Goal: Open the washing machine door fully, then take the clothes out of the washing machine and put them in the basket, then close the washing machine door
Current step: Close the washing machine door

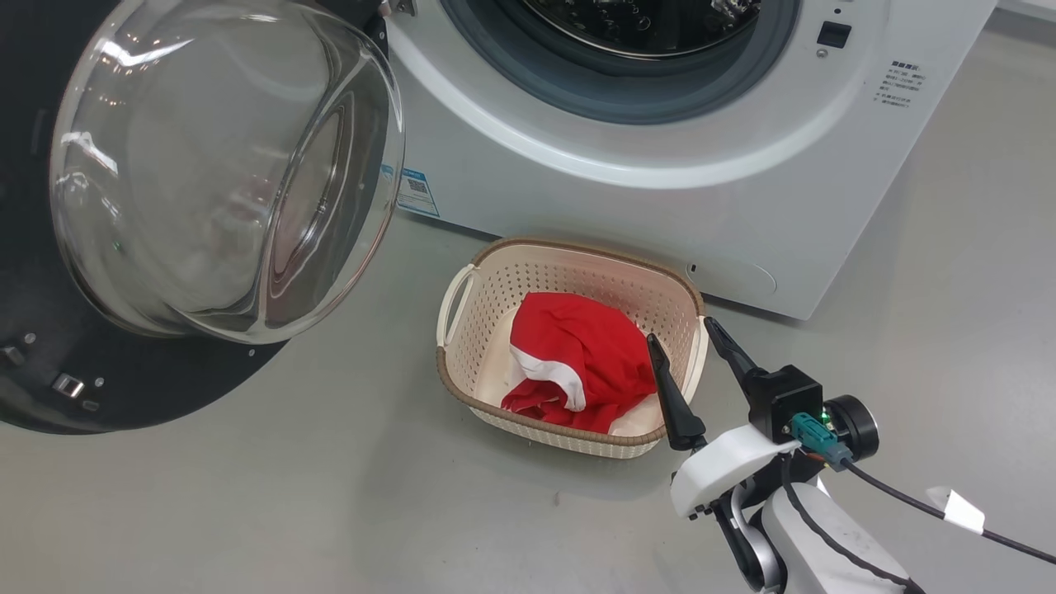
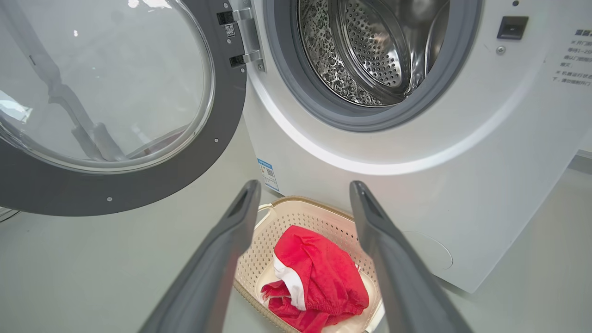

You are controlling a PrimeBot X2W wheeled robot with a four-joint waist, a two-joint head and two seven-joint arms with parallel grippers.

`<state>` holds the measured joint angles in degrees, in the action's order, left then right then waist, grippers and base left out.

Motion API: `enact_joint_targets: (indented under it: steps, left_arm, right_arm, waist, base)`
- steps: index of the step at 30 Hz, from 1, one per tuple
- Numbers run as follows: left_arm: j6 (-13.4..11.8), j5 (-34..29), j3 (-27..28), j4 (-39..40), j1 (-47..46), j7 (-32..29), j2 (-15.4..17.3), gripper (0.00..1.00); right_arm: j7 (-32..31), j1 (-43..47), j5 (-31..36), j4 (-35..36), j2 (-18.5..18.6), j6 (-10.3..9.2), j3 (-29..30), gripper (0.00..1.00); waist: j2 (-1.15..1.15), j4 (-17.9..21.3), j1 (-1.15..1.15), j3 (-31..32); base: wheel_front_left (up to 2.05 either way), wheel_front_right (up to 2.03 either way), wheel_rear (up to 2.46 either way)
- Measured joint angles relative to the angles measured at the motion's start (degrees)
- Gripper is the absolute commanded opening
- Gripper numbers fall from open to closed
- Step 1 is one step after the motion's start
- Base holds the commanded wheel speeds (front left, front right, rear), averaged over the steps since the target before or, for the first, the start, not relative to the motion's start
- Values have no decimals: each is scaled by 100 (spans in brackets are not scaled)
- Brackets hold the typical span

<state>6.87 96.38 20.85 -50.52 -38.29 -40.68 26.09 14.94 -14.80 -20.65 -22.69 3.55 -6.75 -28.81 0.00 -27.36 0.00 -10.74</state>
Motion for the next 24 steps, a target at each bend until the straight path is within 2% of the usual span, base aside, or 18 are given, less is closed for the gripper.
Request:
enact_joint_targets:
  steps: [10,24]
  left_arm:
    - [1,555,56,836,225,-1098,-213,0]
    - [3,993,152,1703,952,-2274,-558,0]
  right_arm:
    - [0,43,-43,19,0,0,-18,100]
    - [0,196,-103,53,-3,-1,-87,100]
  waist:
    - [0,31,0,72]
    - [0,161,0,182]
  base:
    - [0,0,0]
    - [0,0,0]
